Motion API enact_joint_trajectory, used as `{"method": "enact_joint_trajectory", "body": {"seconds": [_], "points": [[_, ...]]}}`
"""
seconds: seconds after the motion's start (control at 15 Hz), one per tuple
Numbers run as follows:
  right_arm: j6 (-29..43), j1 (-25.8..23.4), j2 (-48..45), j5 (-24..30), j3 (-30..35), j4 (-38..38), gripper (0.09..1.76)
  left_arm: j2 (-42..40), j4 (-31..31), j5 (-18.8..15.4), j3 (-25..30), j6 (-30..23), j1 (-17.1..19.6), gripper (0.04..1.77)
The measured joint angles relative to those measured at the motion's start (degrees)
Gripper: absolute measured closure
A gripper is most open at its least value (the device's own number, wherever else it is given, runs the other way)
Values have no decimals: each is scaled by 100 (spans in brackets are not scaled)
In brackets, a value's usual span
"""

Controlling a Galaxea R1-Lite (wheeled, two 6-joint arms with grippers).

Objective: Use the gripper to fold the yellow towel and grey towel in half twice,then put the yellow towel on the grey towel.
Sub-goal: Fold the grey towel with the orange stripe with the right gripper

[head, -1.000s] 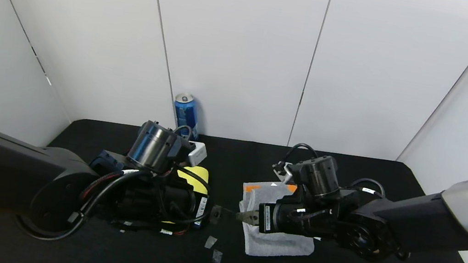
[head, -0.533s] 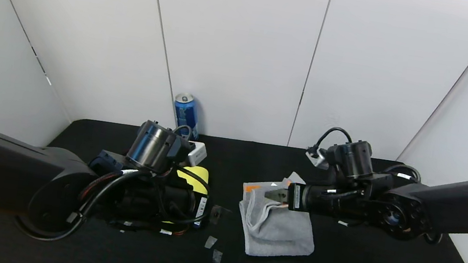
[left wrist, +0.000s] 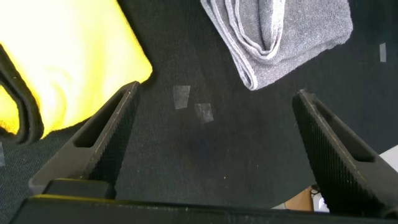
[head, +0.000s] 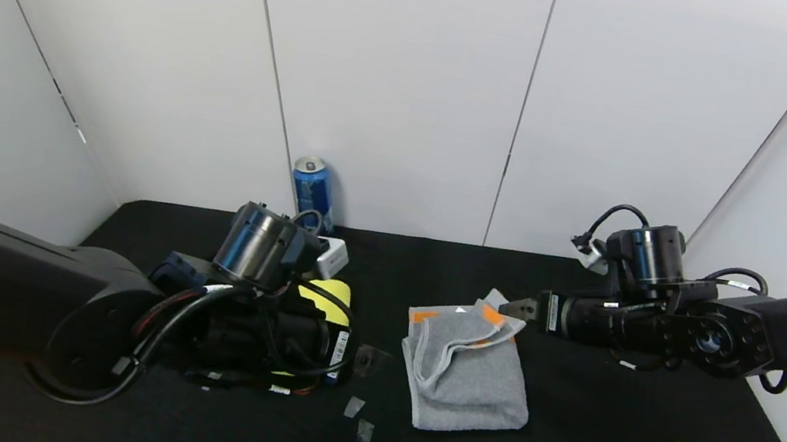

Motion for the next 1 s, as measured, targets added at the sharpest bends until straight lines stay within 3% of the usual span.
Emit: {"method": "enact_joint_trajectory", "body": {"seconds": [1.0], "points": [[0, 524, 741, 2, -700, -2, 15, -2, 11, 0, 35, 7, -59, 9]]}}
